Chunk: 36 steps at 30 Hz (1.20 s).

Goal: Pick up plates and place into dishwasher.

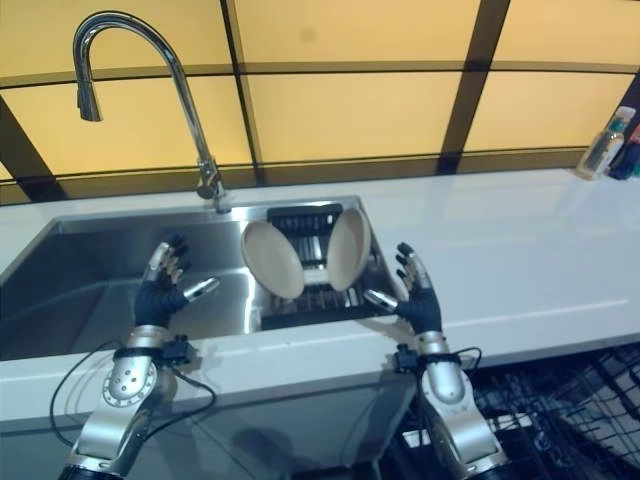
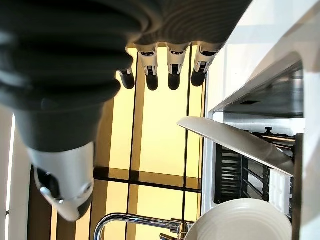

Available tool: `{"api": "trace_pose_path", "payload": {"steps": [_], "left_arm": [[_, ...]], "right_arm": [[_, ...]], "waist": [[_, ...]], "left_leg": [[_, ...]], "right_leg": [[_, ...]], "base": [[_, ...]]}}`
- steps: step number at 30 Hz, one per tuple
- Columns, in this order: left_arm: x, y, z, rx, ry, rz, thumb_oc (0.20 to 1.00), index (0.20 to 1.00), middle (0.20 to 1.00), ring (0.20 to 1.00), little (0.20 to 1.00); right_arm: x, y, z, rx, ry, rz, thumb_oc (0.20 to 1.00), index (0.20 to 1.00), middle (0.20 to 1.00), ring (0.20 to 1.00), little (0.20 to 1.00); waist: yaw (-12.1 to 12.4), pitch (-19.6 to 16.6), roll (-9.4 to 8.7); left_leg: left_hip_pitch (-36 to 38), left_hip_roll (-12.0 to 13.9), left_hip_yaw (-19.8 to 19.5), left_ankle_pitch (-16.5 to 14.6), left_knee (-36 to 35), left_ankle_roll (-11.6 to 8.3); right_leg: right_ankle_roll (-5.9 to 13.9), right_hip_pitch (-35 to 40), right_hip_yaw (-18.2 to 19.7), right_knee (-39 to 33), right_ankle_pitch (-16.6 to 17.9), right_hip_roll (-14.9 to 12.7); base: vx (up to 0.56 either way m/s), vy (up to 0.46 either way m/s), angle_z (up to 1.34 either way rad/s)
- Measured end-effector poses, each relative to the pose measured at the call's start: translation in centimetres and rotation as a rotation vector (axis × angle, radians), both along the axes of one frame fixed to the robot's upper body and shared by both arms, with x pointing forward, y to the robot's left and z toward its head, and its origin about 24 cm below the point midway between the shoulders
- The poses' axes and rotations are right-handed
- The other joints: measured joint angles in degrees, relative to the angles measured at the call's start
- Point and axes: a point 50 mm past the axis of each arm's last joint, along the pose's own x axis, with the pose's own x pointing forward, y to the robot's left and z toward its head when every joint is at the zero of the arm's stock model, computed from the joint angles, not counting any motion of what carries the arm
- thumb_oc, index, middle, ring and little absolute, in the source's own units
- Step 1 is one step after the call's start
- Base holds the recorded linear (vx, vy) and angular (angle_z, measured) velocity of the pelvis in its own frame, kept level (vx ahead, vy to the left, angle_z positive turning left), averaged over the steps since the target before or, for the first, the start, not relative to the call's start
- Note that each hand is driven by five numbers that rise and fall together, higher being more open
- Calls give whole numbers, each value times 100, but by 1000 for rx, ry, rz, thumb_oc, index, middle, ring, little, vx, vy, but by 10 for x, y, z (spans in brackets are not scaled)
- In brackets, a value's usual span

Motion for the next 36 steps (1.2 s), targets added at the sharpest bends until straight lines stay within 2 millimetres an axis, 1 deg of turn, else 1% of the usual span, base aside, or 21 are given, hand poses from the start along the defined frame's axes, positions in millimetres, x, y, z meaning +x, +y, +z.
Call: {"api": "trace_pose_path", "payload": {"steps": [2, 5, 8, 10, 13, 14, 15, 17, 18, 21, 22, 23, 25, 26, 28, 30, 34, 36], "left_arm": [[1, 3, -6, 17, 27, 14, 1000, 1000, 1000, 1000, 1000], [0, 10, -15, 118, 61, 43, 1000, 1000, 1000, 1000, 1000], [0, 15, -19, 194, 73, 59, 1000, 1000, 1000, 1000, 1000], [0, 21, -23, 279, 78, 72, 1000, 1000, 1000, 1000, 1000], [0, 28, -26, 347, 92, 88, 1000, 1000, 1000, 1000, 1000], [-1, 30, -28, 380, 97, 90, 1000, 1000, 1000, 1000, 1000], [-1, 33, -29, 413, 104, 95, 1000, 1000, 1000, 1000, 1000], [-2, 39, -30, 479, 112, 107, 1000, 1000, 1000, 1000, 1000], [-1, 44, -31, 513, 117, 118, 1000, 1000, 1000, 1000, 1000], [7, 58, -30, 607, 130, 154, 1000, 1000, 1000, 1000, 1000], [11, 62, -28, 636, 127, 169, 1000, 1000, 1000, 1000, 1000], [13, 66, -27, 685, 123, 184, 1000, 1000, 1000, 1000, 1000], [15, 73, -21, 797, 107, 189, 1000, 1000, 1000, 1000, 1000], [16, 76, -18, 878, 95, 182, 1000, 1000, 1000, 1000, 1000], [16, 81, -15, 976, 88, 171, 1000, 1000, 1000, 1000, 1000], [17, 81, -14, 1072, 78, 146, 1000, 1000, 1000, 1000, 1000], [20, 78, -12, 1172, 56, 104, 1000, 1000, 1000, 1000, 1000], [21, 80, -8, 1257, 36, 89, 1000, 1000, 1000, 1000, 1000]], "right_arm": [[0, 0, -1, -4, 8, 8, 1000, 1000, 1000, 1000, 1000], [0, -2, -1, -16, 24, 39, 1000, 1000, 1000, 1000, 1000], [0, -9, 0, -49, 40, 45, 1000, 1000, 1000, 1000, 1000], [-1, -16, 0, -61, 48, 37, 1000, 1000, 1000, 1000, 1000], [-4, -19, 1, -67, 55, 39, 1000, 1000, 1000, 1000, 1000], [-4, -19, 0, -70, 57, 45, 1000, 1000, 1000, 1000, 1000], [-4, -19, 1, -72, 56, 48, 1000, 1000, 1000, 1000, 1000], [-4, -21, 1, -84, 58, 51, 1000, 1000, 1000, 1000, 1000], [-4, -22, 2, -90, 56, 53, 1000, 1000, 1000, 1000, 1000], [-4, -22, 3, -97, 56, 59, 1000, 1000, 1000, 1000, 1000], [-3, -22, 3, -97, 53, 61, 1000, 1000, 1000, 1000, 1000], [-3, -22, 4, -99, 52, 69, 1000, 1000, 1000, 1000, 1000], [-3, -23, 6, -99, 49, 80, 1000, 1000, 1000, 1000, 1000], [-2, -25, 8, -98, 44, 82, 1000, 1000, 1000, 1000, 1000], [-2, -30, 11, -108, 35, 75, 1000, 1000, 1000, 1000, 1000], [-1, -33, 14, -117, 30, 76, 1000, 1000, 1000, 1000, 1000], [0, -35, 18, -135, 18, 83, 1000, 1000, 1000, 1000, 1000], [0, -35, 19, -135, 18, 84, 1000, 1000, 1000, 1000, 1000]], "waist": [[-13, -34, 97], [-130, -37, 250], [-155, -45, 378], [-160, -56, 458], [-194, -47, 516], [-256, -47, 528], [-276, -43, 540], [-270, -27, 579], [-283, -14, 632], [-336, 35, 676], [-435, 36, 683], [-430, 38, 696], [-581, 37, 707], [-607, 43, 725], [-668, 50, 749], [-761, 67, 779], [-791, 105, 852], [-863, 107, 851]], "left_leg": [[4, 0, 8, -6, 0, -5], [19, 2, 24, -11, 0, -9], [56, 8, 85, -24, 3, -8], [93, 10, 151, -54, 15, -13], [62, 12, 164, -115, 147, -15], [17, 10, 155, -168, 231, -16], [-22, 0, 84, -205, 291, -9], [-7, -50, -204, -241, 247, 4], [6, -83, -320, -251, 216, 15], [26, -136, -292, -239, 130, 48], [52, -152, -277, -217, 68, 71], [92, -157, -260, -187, 2, 86], [92, -160, -150, -199, -26, 69], [103, -171, -144, -200, -25, 66], [108, -179, -111, -199, -24, 65], [124, -185, -76, -190, -26, 42], [176, -199, 32, -207, -29, 27], [179, -199, 51, -215, -35, 18]], "right_leg": [[0, -6, 44, 0, 0, 0], [0, -11, 73, 0, 0, 0], [0, -20, 131, 0, 3, 8], [-1, -22, 183, 1, 2, 12], [-1, -55, 268, 27, 4, 10], [-4, -78, 297, 34, 7, 8], [-4, -96, 319, 41, 10, 2], [-7, -180, 472, 30, 45, 0], [1, -211, 566, 32, 69, -12], [57, -267, 617, 25, 121, -63], [61, -281, 624, 8, 126, -75], [70, -279, 636, 11, 131, -76], [77, -307, 702, 6, 136, -79], [83, -300, 723, 7, 140, -82], [85, -322, 758, 15, 141, -85], [86, -323, 780, 12, 140, -89], [102, -345, 902, 30, 151, -90], [103, -357, 918, 19, 151, -87]], "base": [[85, 19, -4], [77, -10, -4], [56, -26, -11], [29, -13, -16], [22, 16, -15], [28, 105, -14], [25, 125, -16], [28, 160, -33], [9, 207, -39], [9, 225, -14], [39, 241, -6], [38, 205, -9], [45, 196, -14], [46, 180, -13], [47, 188, -9], [44, 165, -8], [49, 113, -15], [56, 63, -3]]}}
